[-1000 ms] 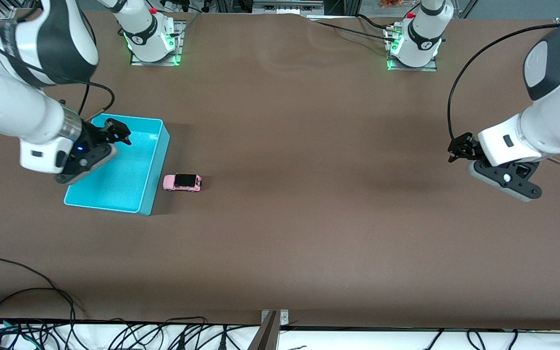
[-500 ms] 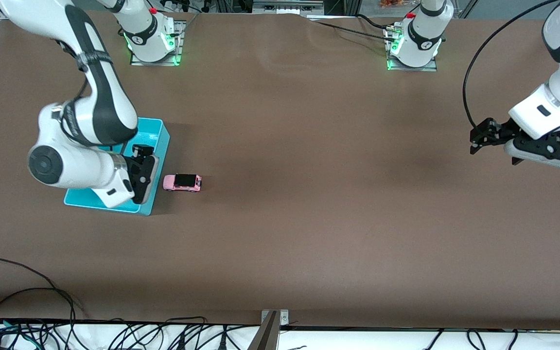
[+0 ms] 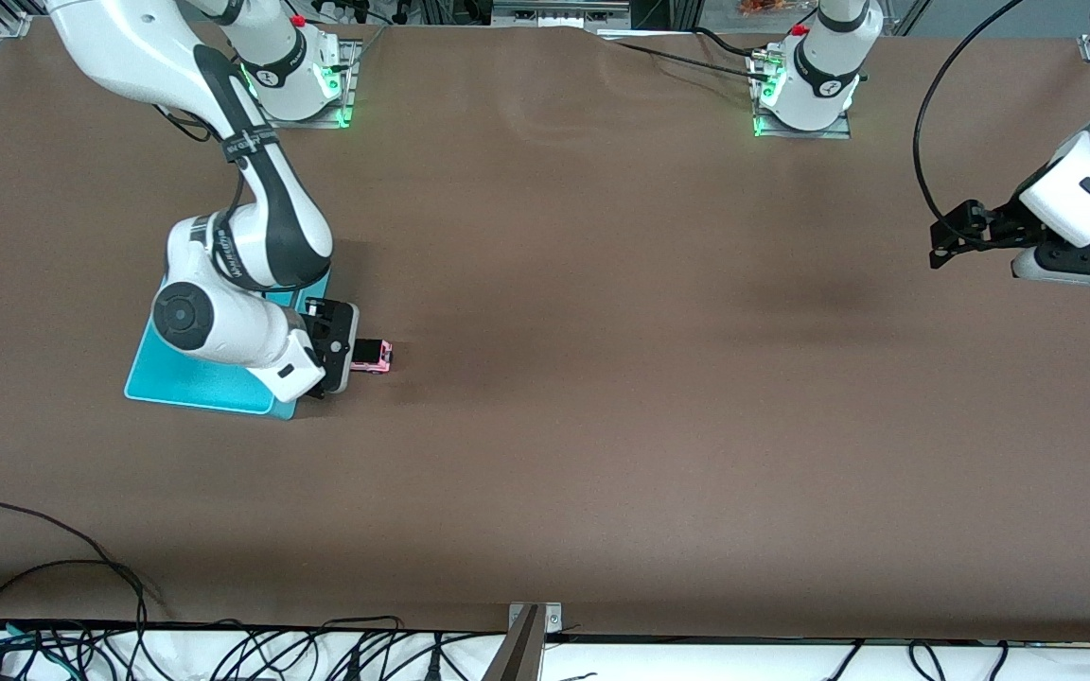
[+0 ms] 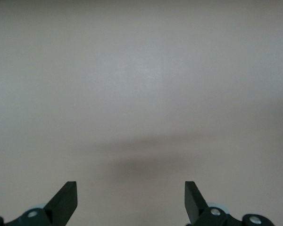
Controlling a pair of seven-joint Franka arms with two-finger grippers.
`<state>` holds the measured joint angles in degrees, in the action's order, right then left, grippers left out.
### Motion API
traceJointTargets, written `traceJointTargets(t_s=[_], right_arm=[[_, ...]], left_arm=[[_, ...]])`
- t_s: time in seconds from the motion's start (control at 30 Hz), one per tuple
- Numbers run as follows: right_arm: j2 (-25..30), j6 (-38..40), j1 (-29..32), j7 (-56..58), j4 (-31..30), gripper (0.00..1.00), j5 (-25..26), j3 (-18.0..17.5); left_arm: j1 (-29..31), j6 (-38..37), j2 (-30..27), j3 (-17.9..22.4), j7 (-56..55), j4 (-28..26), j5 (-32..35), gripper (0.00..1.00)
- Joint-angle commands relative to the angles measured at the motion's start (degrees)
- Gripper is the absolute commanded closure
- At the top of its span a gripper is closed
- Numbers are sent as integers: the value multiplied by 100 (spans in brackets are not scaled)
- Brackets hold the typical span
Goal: Wind and store pink jeep toy
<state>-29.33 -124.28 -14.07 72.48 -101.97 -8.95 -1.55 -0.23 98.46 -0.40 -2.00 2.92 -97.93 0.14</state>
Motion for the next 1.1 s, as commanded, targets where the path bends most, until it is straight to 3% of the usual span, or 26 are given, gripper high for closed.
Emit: traceJointTargets(t_s=[0.0, 0.23, 0.37, 0.67, 0.9, 1.07], right_arm=[[33, -658, 0, 390, -516, 0, -63, 24], [-29, -1247, -122, 478, -920, 0, -63, 24], [-29, -1573, -237, 478, -1140, 15, -63, 24], [15, -1591, -281, 548, -1132, 83, -54, 24], [208, -1442, -281, 724, -913, 86, -63, 32], [454, -617, -246, 479, -500, 86, -107, 59]], left_arm=[[23, -142, 93, -46, -168, 213, 92, 0], [14, -142, 102, -46, -133, 213, 110, 0], [23, -142, 102, -46, -124, 239, 74, 0], [5, -195, 128, -46, -168, 389, 83, 0], [14, -327, 146, -55, -177, 511, 153, 0], [32, -327, 155, -46, -177, 520, 153, 0]])
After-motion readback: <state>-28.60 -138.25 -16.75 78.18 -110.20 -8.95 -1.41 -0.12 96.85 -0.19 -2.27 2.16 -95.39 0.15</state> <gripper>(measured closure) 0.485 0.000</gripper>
